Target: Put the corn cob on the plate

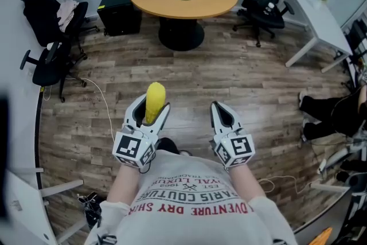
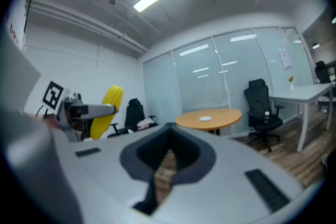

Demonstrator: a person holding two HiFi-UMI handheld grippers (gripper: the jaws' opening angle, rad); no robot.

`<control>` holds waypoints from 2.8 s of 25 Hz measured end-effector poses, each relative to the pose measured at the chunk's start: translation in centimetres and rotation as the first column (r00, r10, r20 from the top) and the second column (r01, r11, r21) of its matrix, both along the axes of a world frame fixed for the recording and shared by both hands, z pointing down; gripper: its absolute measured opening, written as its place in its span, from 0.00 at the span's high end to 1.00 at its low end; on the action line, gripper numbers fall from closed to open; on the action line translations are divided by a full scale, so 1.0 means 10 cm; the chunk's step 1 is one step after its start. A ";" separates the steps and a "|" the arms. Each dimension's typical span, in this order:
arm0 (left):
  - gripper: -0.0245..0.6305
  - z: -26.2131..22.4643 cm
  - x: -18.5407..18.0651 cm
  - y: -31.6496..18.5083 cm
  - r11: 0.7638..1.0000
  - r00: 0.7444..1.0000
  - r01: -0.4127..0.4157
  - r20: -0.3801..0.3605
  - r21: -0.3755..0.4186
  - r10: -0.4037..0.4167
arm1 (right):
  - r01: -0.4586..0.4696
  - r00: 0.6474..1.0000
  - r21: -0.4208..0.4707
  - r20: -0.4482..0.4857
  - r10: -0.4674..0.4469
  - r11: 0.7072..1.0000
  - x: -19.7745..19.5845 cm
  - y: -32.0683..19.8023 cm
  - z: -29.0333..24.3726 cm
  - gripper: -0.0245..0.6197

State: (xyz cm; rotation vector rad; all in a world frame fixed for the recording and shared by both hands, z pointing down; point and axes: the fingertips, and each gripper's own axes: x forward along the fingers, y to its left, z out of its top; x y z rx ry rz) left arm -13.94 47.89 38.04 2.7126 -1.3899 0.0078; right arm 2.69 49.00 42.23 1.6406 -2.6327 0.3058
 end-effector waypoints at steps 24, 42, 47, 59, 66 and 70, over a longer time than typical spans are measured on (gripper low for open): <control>0.53 -0.04 -0.32 -2.54 0.994 0.993 -0.112 -0.036 0.005 0.112 | -0.054 0.998 -0.032 -0.019 0.053 0.998 -0.48 -2.30 0.07 0.92; 0.53 0.07 -0.44 -4.46 0.991 0.991 -0.128 -0.029 -0.045 0.127 | -0.058 0.997 -0.090 -0.054 0.054 0.994 -0.61 -4.22 0.23 0.92; 0.53 0.16 -0.27 -4.84 0.996 0.997 -0.075 -0.023 -0.050 0.074 | -0.010 0.998 -0.092 -0.061 0.004 0.996 -0.40 -4.67 0.37 0.92; 0.53 0.14 0.67 -6.05 0.993 0.994 0.106 -0.033 -0.051 -0.108 | 0.157 0.983 -0.031 -0.089 -0.160 0.987 0.57 -6.22 0.16 0.92; 0.53 0.18 1.19 -6.68 0.985 0.985 0.163 -0.037 -0.059 -0.166 | 0.190 0.975 -0.021 -0.114 -0.191 0.982 1.12 -7.00 0.13 0.92; 0.53 0.27 1.33 -6.93 0.984 0.987 0.159 -0.020 -0.085 -0.161 | 0.168 0.980 -0.036 -0.102 -0.171 0.985 1.27 -7.28 0.18 0.92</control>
